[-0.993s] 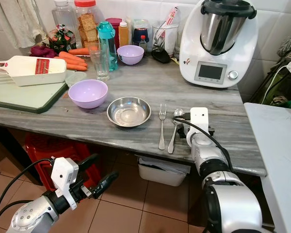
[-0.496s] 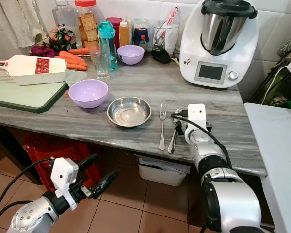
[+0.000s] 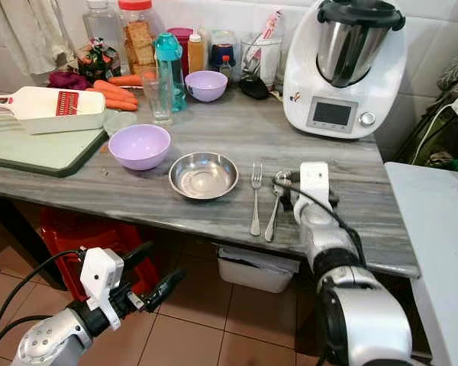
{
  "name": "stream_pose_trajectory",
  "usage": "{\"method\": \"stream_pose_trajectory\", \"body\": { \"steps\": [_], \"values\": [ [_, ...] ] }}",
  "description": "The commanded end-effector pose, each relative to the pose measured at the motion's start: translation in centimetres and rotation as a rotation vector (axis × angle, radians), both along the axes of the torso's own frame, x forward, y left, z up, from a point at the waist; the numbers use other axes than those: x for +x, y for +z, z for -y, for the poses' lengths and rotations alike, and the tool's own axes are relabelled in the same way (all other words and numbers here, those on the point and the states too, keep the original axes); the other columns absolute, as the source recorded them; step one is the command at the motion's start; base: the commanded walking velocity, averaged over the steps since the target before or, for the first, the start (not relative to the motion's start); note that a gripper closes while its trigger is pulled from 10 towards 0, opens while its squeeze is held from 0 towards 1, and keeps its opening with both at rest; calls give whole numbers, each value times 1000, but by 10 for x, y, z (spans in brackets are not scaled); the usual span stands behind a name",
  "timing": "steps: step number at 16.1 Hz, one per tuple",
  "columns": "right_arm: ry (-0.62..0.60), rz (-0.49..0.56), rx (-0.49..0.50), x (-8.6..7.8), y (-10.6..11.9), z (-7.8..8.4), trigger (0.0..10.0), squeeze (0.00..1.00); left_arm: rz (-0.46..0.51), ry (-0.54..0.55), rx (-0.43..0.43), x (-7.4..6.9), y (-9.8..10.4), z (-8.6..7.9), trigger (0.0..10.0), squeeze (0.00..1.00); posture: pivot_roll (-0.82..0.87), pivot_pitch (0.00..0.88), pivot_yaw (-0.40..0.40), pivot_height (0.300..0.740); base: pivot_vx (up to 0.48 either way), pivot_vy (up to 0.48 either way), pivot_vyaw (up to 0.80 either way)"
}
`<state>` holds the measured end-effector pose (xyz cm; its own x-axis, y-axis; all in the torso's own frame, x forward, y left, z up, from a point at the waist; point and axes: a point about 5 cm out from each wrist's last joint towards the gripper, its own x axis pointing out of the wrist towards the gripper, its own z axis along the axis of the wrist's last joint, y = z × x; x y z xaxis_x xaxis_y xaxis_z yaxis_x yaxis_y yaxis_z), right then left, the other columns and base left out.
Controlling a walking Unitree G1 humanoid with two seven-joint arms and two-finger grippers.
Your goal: Setting the table
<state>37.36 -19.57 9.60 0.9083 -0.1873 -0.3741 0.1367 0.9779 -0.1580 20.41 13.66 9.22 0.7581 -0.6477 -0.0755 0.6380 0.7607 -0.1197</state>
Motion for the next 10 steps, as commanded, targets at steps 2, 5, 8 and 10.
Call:
{"method": "stream_pose_trajectory", "body": {
  "steps": [2, 5, 8, 10],
  "values": [
    [-22, -11, -41, -2, -1, 7, 10000, 0, 8, -8, 6, 0, 2, 2, 10000, 0, 123, 0, -46, 740, 0, 0, 0],
    [6, -39, -83, -3, -5, 5, 10000, 0, 5, -8, 2, -1, 2, 4, 10000, 0, 123, 0, -49, 740, 0, 0, 0],
    [33, -43, -81, -2, -5, -1, 10000, 0, 3, -6, 1, -2, 1, 5, 10000, 0, 126, 0, -54, 740, 0, 0, 0],
    [60, -42, -87, 0, -2, -7, 10000, 0, 3, -2, 0, -2, 1, 5, 10000, 0, 131, 0, -58, 740, 0, 0, 0]
  ]
}}
